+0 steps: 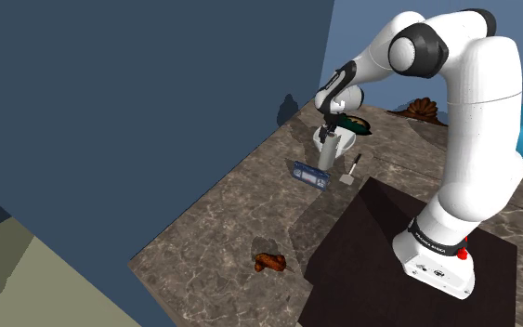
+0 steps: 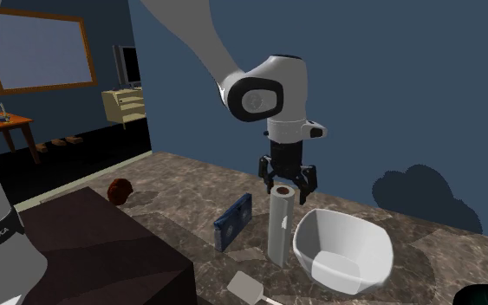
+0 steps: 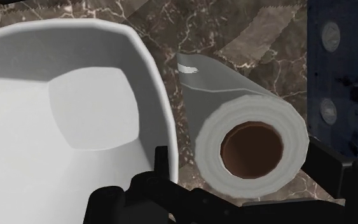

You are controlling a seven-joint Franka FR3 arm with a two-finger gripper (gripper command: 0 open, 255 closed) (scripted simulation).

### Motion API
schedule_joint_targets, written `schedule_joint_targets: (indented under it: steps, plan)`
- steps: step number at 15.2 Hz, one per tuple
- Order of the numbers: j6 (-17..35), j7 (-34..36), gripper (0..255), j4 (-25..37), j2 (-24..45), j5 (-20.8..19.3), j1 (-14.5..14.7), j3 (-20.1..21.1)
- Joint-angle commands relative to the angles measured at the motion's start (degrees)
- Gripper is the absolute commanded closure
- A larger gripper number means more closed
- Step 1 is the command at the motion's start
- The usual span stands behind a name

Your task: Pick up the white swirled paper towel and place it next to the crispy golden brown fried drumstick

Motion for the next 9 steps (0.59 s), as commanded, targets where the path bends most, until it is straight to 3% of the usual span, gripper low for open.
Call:
schedule_joint_targets:
  steps: [1, 3, 4, 9]
  plan:
    - [0.03, 0.00, 0, 0.00, 0.02, 0.01, 0.00, 0.01]
    - [0.02, 0.00, 0, 0.00, 0.02, 0.01, 0.00, 0.01]
    - [0.02, 0.00, 255, 0.00, 0.02, 0.01, 0.00, 0.01]
    - [0.02, 0.00, 255, -0.03, -0.01, 0.00, 0.01, 0.00]
